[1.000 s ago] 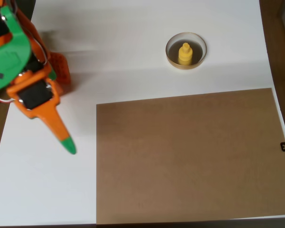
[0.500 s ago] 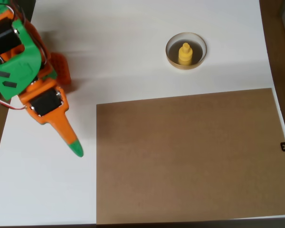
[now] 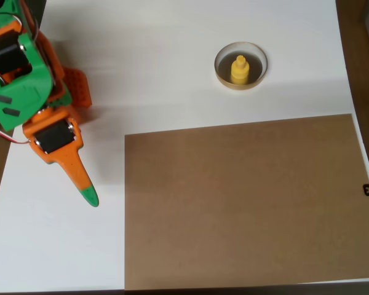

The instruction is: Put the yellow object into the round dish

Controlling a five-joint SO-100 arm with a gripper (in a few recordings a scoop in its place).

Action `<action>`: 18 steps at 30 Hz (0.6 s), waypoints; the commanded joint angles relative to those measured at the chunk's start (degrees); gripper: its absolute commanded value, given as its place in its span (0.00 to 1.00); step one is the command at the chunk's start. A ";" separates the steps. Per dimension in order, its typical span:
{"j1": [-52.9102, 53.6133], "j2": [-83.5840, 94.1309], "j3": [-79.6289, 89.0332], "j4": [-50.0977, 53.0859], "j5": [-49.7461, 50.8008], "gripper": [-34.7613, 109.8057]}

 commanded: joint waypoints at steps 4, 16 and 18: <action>1.05 1.67 1.23 -0.53 -0.62 0.43; 0.62 1.67 2.99 -1.05 0.88 0.44; 0.88 1.67 2.99 -1.05 1.05 0.44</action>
